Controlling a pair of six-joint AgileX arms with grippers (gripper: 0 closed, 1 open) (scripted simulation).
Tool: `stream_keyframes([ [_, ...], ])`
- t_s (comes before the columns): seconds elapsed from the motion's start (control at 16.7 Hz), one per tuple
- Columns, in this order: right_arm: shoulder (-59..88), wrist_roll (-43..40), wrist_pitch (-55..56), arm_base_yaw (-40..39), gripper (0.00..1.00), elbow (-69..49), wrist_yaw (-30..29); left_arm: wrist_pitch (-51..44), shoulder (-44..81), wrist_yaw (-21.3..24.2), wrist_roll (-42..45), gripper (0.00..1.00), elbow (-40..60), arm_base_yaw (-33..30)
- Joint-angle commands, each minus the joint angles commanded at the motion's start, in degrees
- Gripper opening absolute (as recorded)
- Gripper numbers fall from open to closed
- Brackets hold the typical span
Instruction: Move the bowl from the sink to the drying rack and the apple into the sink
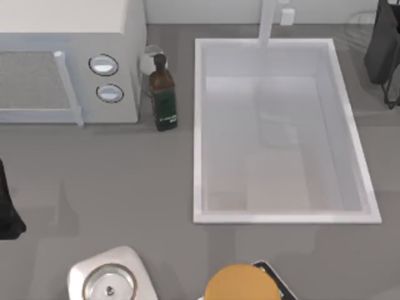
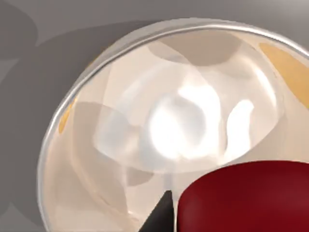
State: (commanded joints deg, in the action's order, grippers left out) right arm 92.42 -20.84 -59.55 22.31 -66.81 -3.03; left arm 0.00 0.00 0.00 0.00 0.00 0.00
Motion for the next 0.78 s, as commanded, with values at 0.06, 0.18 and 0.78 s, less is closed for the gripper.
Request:
stream_keyframes([
  [0.06,0.67,1.01,2.35,-1.25,0.0,0.25,-1.56,0.0,0.0,0.0,0.0,1.0,0.0,0.0],
  [0.18,1.46,2.7,8.64,-5.38,0.0,0.25,-4.31,0.0,0.0,0.0,0.0,1.0,0.0,0.0],
  [0.78,1.95,9.87,62.37,-32.19,0.0,9.19,-17.58,0.0,0.0,0.0,0.0,1.0,0.0,0.0],
])
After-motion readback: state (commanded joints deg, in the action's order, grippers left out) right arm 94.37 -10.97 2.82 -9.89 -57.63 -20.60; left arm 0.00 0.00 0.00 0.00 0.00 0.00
